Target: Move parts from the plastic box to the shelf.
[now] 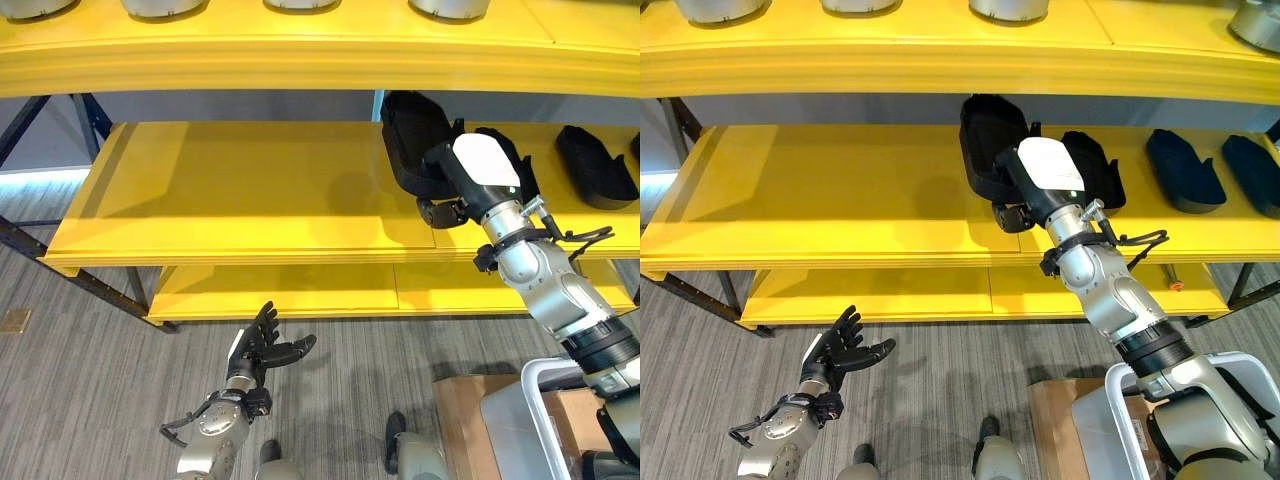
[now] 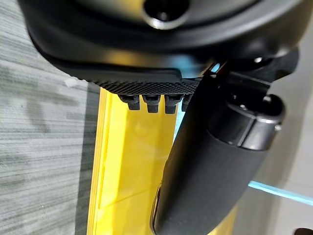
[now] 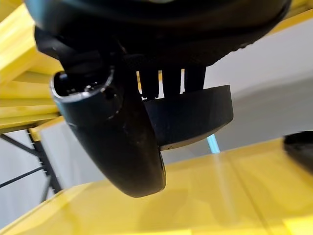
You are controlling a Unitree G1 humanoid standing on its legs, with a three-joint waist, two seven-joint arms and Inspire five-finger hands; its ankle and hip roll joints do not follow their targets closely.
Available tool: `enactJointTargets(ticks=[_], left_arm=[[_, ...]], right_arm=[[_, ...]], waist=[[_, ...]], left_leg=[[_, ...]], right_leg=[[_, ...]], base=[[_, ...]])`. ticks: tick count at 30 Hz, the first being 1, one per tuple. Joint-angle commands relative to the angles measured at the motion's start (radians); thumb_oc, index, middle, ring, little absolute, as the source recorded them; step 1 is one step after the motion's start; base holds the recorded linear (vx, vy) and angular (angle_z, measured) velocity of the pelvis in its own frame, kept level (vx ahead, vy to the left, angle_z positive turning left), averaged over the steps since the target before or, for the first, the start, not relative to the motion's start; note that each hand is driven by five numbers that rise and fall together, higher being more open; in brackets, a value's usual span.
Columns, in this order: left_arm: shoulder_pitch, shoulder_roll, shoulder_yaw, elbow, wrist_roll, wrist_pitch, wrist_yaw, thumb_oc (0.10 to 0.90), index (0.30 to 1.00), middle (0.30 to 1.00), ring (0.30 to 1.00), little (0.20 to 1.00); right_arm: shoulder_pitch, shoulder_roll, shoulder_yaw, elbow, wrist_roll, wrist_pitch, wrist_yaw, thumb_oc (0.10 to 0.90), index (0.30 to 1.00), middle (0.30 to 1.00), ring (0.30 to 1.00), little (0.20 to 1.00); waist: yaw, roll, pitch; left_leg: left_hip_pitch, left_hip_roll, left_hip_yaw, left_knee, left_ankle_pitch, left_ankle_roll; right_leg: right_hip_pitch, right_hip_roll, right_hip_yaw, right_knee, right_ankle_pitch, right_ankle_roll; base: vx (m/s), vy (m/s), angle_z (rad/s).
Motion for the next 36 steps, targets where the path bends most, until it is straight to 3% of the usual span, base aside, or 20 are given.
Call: enactJointTargets(ticks=[1,14,27,36], left_arm=[[-0.015,0.106,-0.008,-0.117,-0.013,-0.077,-0.016,0.900,1.000,1.000,1.000,1.000],[-0.054,0.134,-0.025,-0.139,-0.030,-0.096,-0.013,0.900,1.000,1.000,1.000,1.000],[-0.077,0.170,-0.024,-0.210,-0.085,-0.125,-0.007,0.900,1.000,1.000,1.000,1.000],[-0.086,0.174,-0.040,-0.230,-0.110,-0.134,-0.007,0.900,1.000,1.000,1.000,1.000]], right_arm=[[-0.257,0.031,0.013,-0.016,0.011,-0.049,-0.074,0.400,0.300,0.300,0.300,0.300],[-0.390,0.047,0.091,0.079,0.024,-0.035,-0.063,0.400,0.300,0.300,0.300,0.300],[-0.611,-0.031,0.233,0.287,-0.003,-0.004,-0.061,0.400,0.300,0.300,0.300,0.300],[-0.718,-0.056,0.309,0.430,-0.031,0.013,-0.082,0.400,0.300,0.300,0.300,0.300]], waist=[[0.031,-0.072,-0.091],[0.056,-0.063,-0.041],[0.086,-0.010,0.062],[0.093,0.022,0.087]], left_leg=[[0.007,0.022,-0.010,0.107,-0.102,-0.037],[-0.069,0.011,-0.050,0.118,-0.088,-0.048],[-0.227,-0.019,-0.117,0.252,-0.107,-0.056],[-0.274,-0.022,-0.135,0.267,-0.105,-0.055]], right_leg=[[0.075,-0.049,0.012,-0.153,0.061,0.061],[0.025,-0.074,-0.013,-0.101,0.051,0.057],[-0.119,-0.109,-0.010,0.063,0.000,0.044],[-0.191,-0.116,-0.005,0.129,-0.030,0.034]], base=[[-0.02,-0.005,0.12],[-0.03,-0.005,0.13],[-0.07,-0.016,0.14],[-0.01,-0.023,0.09]])
